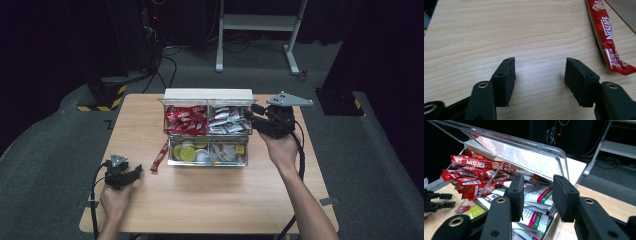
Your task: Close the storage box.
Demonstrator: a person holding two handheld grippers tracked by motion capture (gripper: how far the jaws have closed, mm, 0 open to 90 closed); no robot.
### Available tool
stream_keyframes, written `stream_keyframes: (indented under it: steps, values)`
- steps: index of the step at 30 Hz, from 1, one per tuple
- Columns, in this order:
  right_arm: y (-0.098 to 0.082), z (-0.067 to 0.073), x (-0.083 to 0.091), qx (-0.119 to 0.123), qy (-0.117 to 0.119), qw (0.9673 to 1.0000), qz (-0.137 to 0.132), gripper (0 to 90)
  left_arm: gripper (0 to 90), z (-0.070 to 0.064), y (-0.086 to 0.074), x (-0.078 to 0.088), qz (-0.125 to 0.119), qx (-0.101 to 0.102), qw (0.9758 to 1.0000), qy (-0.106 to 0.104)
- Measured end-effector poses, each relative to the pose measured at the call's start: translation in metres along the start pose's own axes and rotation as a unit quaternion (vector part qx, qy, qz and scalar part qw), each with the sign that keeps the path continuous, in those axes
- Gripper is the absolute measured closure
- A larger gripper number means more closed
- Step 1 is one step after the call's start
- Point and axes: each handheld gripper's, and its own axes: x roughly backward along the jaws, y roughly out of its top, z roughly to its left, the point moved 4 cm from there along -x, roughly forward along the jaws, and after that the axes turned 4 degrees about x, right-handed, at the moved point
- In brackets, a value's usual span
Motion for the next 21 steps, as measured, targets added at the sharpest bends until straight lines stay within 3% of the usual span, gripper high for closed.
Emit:
stream_keyframes:
  steps: [14,21]
  values:
    - [-0.007,0.005,0.003,0.005,0.005,0.9999,0.013,61.1,36.5,-0.001,0.000,-0.001,0.005,-0.003,1.0000,-0.006]
    - [-0.011,0.004,0.010,-0.002,0.011,0.9999,0.001,60.3,35.6,-0.001,0.000,-0.001,0.006,-0.002,0.9999,-0.009]
